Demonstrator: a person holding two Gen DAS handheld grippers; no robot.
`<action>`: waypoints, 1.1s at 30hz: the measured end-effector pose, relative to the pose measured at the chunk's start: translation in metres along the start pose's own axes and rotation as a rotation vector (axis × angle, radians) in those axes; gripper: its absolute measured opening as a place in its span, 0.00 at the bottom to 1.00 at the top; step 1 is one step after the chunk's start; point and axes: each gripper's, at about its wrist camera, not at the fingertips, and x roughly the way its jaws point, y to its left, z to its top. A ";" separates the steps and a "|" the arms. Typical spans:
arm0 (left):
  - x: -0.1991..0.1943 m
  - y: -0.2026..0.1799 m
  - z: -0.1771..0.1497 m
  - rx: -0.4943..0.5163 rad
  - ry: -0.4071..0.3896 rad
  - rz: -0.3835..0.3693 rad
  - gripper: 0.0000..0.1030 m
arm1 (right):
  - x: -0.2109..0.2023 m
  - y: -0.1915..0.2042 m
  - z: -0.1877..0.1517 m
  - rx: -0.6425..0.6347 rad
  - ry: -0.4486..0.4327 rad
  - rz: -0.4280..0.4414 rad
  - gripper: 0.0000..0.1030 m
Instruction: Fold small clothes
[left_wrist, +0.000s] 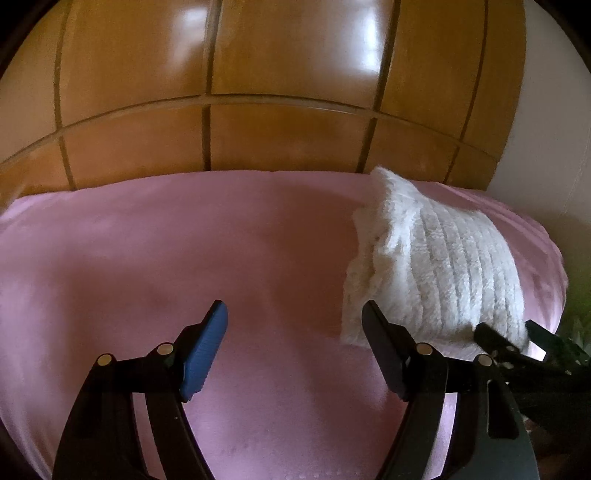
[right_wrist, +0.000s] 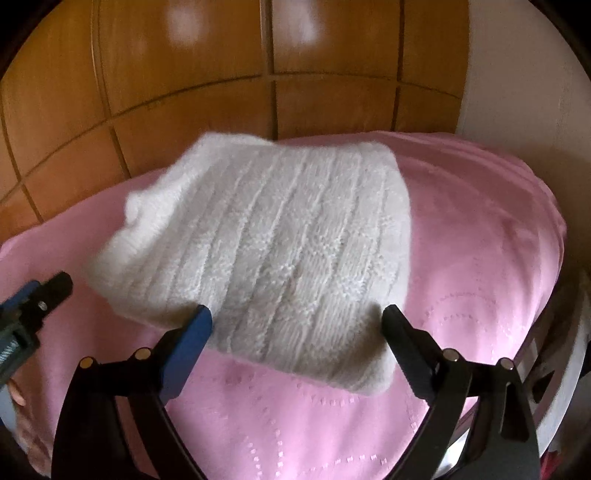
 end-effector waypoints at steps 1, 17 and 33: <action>-0.001 0.001 0.000 -0.002 -0.001 0.001 0.72 | -0.001 0.000 0.001 0.008 -0.008 0.001 0.93; -0.030 0.009 -0.011 -0.010 -0.056 0.027 0.78 | -0.049 0.008 -0.006 0.105 -0.151 -0.104 0.98; -0.046 0.009 -0.018 -0.008 -0.088 0.083 0.87 | -0.051 0.010 -0.015 0.110 -0.143 -0.136 0.98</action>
